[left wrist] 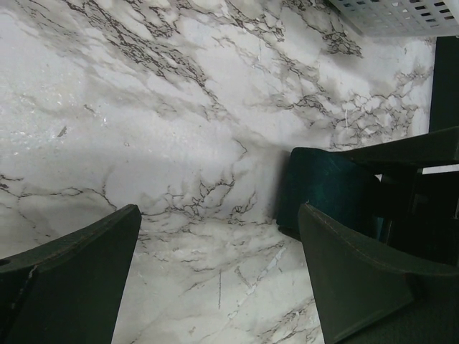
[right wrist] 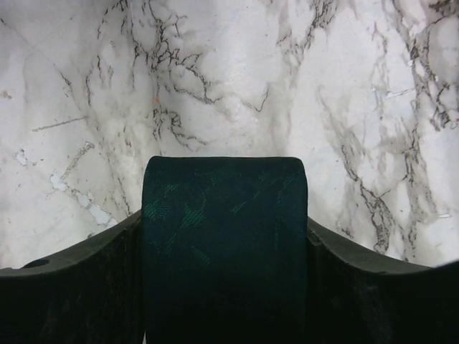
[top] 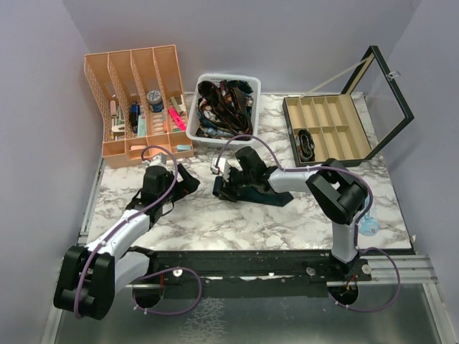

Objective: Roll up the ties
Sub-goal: Roll the tie at the center of the board.

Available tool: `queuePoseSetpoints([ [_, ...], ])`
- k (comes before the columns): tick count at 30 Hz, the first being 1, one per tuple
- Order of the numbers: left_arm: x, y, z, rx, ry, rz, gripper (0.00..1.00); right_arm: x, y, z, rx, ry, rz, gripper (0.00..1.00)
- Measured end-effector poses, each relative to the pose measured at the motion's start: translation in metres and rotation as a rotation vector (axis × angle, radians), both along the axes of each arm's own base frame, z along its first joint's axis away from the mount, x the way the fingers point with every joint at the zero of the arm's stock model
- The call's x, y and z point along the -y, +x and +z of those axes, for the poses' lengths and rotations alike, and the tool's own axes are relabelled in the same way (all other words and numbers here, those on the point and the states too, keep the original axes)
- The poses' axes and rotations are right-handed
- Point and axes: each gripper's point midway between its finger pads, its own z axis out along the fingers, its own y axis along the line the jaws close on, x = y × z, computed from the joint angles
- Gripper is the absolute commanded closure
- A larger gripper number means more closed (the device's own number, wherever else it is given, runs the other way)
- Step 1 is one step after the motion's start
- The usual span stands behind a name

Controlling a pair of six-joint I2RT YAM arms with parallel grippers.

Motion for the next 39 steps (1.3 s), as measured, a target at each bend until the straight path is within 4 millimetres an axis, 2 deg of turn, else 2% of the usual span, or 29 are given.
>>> queuePoseSetpoints([
  [7, -0.007, -0.001, 0.002, 0.007, 0.001, 0.013, 0.08, -0.009, -0.013, -0.001, -0.019, 0.013, 0.044, 0.46],
  [12, -0.01, 0.0, 0.005, 0.018, -0.001, 0.025, 0.08, -0.039, -0.044, -0.001, -0.025, 0.024, 0.138, 0.45],
  [14, -0.012, -0.001, 0.005, 0.02, -0.001, 0.031, 0.08, -0.053, -0.058, -0.001, -0.025, 0.03, 0.181, 0.42],
  [17, -0.016, -0.003, 0.006, 0.021, 0.0, 0.041, 0.08, -0.07, -0.075, -0.001, -0.025, 0.037, 0.234, 0.26],
  [21, -0.024, -0.008, 0.005, 0.01, 0.013, 0.062, 0.08, -0.081, -0.08, 0.0, -0.025, 0.038, 0.261, 0.08],
  [23, -0.026, -0.009, 0.005, 0.008, 0.015, 0.066, 0.08, -0.08, -0.08, 0.0, -0.024, 0.033, 0.263, 0.01],
  [29, -0.029, -0.015, 0.009, 0.019, 0.008, 0.088, 0.08, -0.069, -0.078, 0.01, 0.003, 0.024, 0.213, 0.0],
  [34, -0.036, -0.023, 0.004, 0.013, 0.015, 0.117, 0.08, -0.052, -0.064, 0.051, 0.068, 0.08, 0.045, 0.0],
  [37, -0.037, -0.029, 0.002, 0.01, 0.01, 0.125, 0.08, -0.035, -0.055, 0.082, 0.074, 0.152, -0.126, 0.0],
  [39, -0.037, -0.033, 0.004, 0.018, 0.005, 0.128, 0.08, -0.022, -0.051, 0.093, 0.029, 0.188, -0.254, 0.0],
])
